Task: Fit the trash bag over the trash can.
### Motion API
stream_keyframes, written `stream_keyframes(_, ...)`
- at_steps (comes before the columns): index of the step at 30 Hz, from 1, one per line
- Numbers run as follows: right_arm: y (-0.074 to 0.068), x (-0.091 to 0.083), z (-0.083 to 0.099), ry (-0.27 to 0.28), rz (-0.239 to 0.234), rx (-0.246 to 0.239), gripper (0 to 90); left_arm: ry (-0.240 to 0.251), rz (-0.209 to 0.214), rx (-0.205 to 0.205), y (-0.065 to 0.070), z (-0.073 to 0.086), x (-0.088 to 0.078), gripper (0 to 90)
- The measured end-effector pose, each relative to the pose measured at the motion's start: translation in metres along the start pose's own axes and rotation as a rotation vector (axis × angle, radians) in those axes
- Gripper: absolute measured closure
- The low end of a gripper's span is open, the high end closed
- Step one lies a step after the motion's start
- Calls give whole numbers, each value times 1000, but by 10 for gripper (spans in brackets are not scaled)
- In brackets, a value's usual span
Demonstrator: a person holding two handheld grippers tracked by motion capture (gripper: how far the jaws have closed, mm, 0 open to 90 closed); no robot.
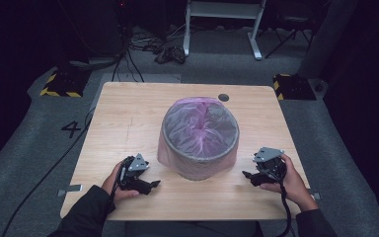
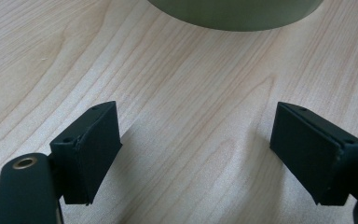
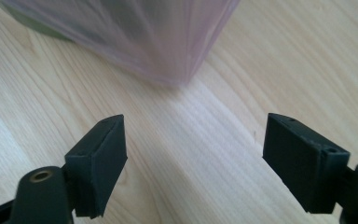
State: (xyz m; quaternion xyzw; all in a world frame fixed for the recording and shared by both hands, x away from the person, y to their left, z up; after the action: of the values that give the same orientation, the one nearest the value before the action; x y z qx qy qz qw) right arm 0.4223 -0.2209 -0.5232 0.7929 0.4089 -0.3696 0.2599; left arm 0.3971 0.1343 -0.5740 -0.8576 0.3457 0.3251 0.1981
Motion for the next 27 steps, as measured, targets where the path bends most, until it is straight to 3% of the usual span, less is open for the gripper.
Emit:
stream_keyframes(7, 0, 9, 17, -13, -13, 33, 211, 1, -1, -1, 0, 0, 0, 157)
stream_keyframes(17, 3, 17, 44, 26, -27, 108, 202, 0, -2, -2, 0, 0, 0, 157)
stream_keyframes(24, 7, 13, 58, 125, -52, 183, 184, 0, -2, -2, 0, 0, 0, 157)
stream_keyframes(27, 8, 14, 63, 194, -71, 250, 171, 0, -2, -2, 0, 0, 0, 157)
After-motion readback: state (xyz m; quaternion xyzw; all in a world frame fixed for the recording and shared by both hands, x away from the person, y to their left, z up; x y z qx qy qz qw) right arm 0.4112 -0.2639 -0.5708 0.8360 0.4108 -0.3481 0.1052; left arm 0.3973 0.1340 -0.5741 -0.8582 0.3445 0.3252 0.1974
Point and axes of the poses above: each handheld gripper's, and its own axes: x roughly forward along the jaws, z roughly out of its underside, y roughly to its right, the point moved 10 cm from there along x, roughly forward along the jaws, and after that the axes turned 10 degrees about -z, right-handed, at the moved point
